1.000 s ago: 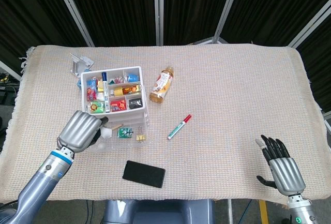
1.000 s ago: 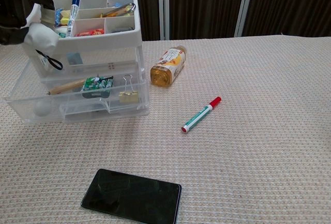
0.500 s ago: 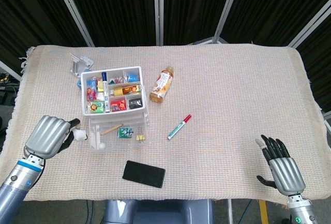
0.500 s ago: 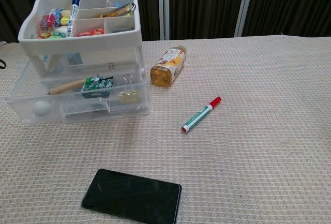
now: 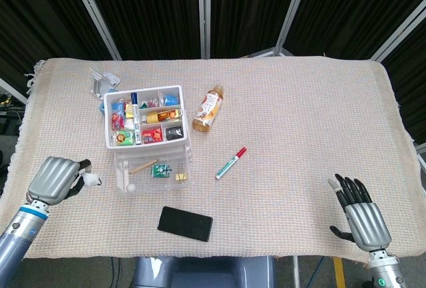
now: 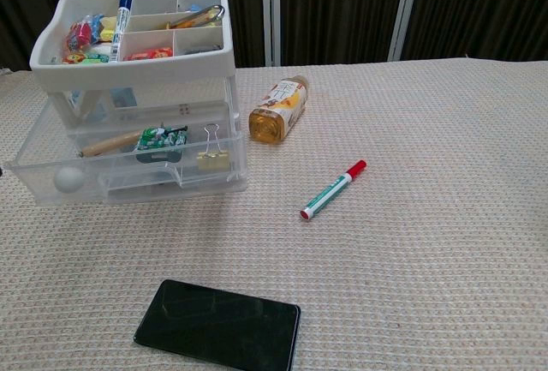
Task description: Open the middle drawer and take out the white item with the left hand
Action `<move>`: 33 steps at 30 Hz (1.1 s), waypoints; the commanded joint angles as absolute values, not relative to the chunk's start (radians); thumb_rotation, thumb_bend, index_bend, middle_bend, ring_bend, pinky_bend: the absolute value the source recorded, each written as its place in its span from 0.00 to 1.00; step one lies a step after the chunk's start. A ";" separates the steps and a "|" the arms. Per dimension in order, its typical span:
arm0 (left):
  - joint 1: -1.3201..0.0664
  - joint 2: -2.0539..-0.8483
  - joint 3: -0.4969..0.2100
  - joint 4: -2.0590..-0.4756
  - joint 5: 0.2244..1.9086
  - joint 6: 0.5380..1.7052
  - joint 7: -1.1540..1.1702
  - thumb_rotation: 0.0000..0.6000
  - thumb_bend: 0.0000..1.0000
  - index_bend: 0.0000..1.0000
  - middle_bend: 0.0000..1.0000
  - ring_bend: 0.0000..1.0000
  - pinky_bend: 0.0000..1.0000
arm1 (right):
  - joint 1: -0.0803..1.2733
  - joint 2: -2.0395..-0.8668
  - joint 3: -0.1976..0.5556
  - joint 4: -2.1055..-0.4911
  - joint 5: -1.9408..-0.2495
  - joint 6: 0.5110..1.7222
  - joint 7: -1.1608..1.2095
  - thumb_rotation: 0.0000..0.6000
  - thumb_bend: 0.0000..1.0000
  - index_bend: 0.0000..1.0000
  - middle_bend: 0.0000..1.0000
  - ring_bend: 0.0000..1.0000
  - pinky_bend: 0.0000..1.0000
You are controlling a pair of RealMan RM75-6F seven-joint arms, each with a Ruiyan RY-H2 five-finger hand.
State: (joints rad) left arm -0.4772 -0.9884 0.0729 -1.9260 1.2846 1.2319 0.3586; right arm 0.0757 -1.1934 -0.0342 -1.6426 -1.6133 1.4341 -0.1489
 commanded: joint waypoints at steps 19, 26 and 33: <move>-0.353 -1.144 0.052 -1.841 1.346 1.381 0.297 1.00 0.25 0.08 0.20 0.30 0.25 | 0.075 -1.191 -0.028 -1.641 -1.606 1.439 -0.149 1.00 0.02 0.00 0.00 0.00 0.00; -0.242 -1.208 0.087 -1.787 1.447 1.537 0.285 1.00 0.24 0.00 0.00 0.00 0.00 | 0.074 -1.199 -0.018 -1.631 -1.601 1.450 -0.160 1.00 0.02 0.00 0.00 0.00 0.00; -0.149 -1.269 0.085 -1.668 1.503 1.655 0.225 1.00 0.22 0.00 0.00 0.00 0.00 | 0.075 -1.197 -0.002 -1.618 -1.616 1.484 -0.113 1.00 0.02 0.00 0.00 0.00 0.00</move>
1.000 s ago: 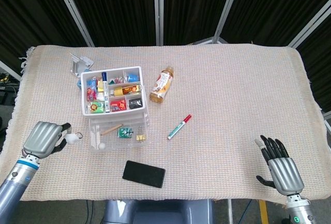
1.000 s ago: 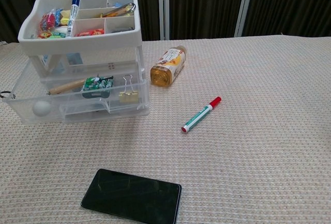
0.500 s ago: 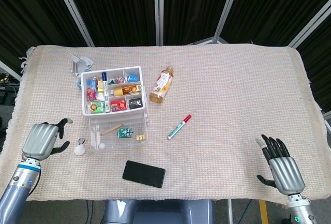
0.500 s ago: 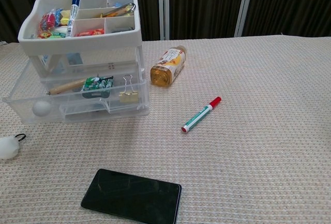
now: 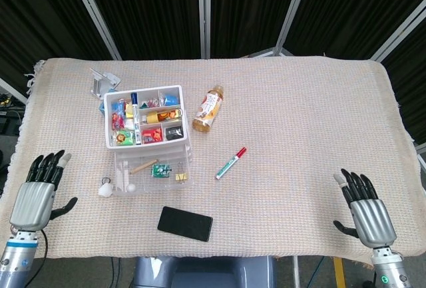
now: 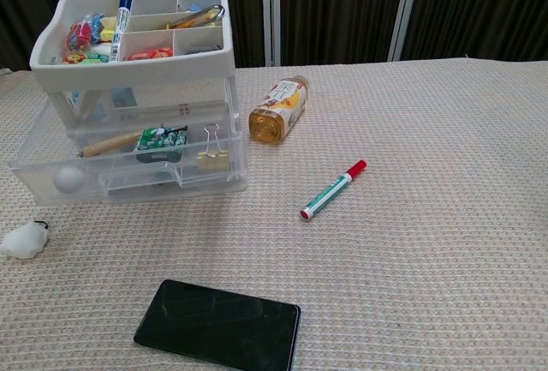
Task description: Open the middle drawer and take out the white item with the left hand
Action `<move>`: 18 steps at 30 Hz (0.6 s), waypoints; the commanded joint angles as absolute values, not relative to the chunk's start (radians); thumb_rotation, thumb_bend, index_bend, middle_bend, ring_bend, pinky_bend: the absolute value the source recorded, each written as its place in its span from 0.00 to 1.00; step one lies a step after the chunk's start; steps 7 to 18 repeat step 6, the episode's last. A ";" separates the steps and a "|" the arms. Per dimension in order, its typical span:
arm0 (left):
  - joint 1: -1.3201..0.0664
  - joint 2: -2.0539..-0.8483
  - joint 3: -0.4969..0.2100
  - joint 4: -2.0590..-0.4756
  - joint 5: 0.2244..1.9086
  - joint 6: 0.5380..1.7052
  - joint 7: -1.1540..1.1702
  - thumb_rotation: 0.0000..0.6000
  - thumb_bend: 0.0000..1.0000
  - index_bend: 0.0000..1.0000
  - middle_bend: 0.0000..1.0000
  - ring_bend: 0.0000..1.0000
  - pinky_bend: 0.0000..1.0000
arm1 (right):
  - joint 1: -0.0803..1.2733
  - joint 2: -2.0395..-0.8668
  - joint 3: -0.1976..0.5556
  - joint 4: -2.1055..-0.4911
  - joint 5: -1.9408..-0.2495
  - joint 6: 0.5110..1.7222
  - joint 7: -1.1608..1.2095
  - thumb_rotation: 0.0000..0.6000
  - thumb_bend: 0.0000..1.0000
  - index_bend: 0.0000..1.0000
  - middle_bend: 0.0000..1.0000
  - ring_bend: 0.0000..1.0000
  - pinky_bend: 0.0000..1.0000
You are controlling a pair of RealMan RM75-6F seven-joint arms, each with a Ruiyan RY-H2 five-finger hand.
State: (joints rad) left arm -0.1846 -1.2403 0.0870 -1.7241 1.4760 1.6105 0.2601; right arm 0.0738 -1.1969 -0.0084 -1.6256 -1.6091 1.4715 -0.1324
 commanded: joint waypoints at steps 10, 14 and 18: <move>-0.109 -1.258 0.084 -1.633 1.526 1.681 0.157 1.00 0.22 0.00 0.00 0.00 0.00 | 0.069 -1.194 0.023 -1.612 -1.640 1.547 -0.061 1.00 0.02 0.00 0.00 0.00 0.00; -0.109 -1.258 0.084 -1.633 1.526 1.681 0.157 1.00 0.22 0.00 0.00 0.00 0.00 | 0.069 -1.194 0.023 -1.612 -1.640 1.547 -0.061 1.00 0.02 0.00 0.00 0.00 0.00; -0.109 -1.258 0.084 -1.633 1.526 1.681 0.157 1.00 0.22 0.00 0.00 0.00 0.00 | 0.069 -1.194 0.023 -1.612 -1.640 1.547 -0.061 1.00 0.02 0.00 0.00 0.00 0.00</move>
